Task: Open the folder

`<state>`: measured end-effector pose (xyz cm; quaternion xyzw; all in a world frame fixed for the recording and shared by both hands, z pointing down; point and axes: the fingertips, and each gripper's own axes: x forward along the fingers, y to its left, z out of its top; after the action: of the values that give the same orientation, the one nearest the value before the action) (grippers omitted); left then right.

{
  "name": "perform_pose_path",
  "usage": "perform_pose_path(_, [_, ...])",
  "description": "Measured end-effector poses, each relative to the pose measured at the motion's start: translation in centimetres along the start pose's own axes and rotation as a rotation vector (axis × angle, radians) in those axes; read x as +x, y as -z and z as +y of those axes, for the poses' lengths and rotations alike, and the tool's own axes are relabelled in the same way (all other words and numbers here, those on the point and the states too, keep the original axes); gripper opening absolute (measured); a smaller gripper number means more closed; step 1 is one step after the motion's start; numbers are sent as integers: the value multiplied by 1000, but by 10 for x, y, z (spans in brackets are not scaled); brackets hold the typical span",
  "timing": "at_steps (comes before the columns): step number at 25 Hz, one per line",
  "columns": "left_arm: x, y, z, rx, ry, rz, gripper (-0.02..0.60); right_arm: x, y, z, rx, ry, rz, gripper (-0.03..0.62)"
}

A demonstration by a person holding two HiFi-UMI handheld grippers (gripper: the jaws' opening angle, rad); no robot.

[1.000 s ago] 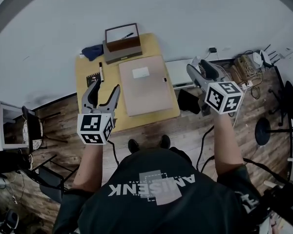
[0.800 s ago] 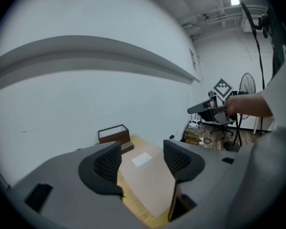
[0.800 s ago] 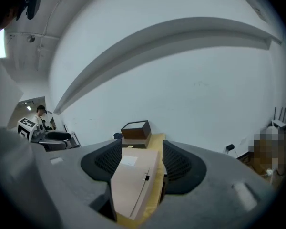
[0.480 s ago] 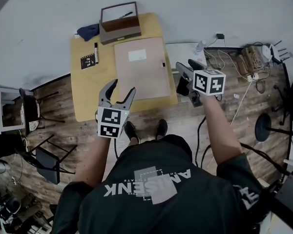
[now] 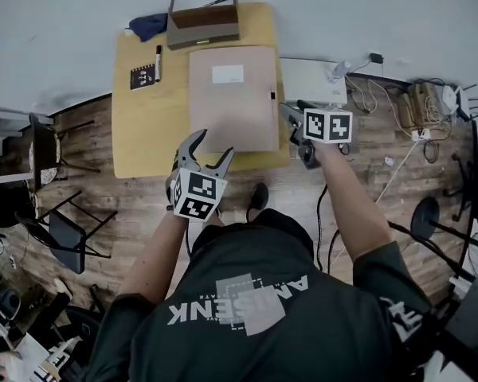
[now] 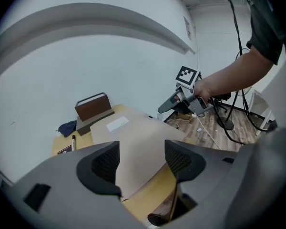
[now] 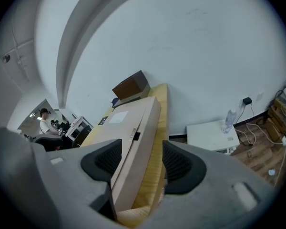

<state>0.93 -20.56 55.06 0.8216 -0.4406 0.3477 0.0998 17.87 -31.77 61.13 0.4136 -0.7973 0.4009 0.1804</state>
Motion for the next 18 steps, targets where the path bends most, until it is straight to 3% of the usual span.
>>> perform_pose_path(15, [27,27,-28,96,-6,104,281,35,22,-15,133,-99,72,250])
perform_pose_path(18, [36,32,-33,147,-4,136,290,36,22,-14,137,-101,74,250])
